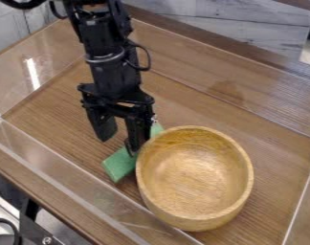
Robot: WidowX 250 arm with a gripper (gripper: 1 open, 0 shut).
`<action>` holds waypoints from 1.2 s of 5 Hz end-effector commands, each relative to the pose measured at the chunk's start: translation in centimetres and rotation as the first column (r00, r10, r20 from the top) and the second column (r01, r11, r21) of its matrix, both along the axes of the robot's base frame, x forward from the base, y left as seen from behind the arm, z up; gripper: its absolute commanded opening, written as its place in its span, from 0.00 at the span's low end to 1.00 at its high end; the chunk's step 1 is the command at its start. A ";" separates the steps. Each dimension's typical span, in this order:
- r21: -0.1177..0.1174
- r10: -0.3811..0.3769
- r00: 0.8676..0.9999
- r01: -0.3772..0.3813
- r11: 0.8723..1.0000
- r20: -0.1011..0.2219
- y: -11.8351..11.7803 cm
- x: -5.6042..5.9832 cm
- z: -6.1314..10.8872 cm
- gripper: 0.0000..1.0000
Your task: Remove the green block from inside the brown bowl and put it on the table
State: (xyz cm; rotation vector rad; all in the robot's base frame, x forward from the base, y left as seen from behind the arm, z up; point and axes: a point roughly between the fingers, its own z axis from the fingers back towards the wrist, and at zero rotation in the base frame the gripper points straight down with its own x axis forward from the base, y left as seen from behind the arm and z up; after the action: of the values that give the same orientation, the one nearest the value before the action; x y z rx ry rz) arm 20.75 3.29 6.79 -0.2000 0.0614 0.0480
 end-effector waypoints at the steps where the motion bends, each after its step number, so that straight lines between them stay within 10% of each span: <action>1: 0.003 0.021 0.999 -0.021 1.000 0.036 0.7 0.9 0.3 1.00; 6: -0.020 0.059 0.997 -0.058 0.998 0.047 1.7 1.9 -1.5 1.00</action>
State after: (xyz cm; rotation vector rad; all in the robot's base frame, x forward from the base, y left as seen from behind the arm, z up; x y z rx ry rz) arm 21.58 4.42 4.30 -0.2348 0.0599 0.0955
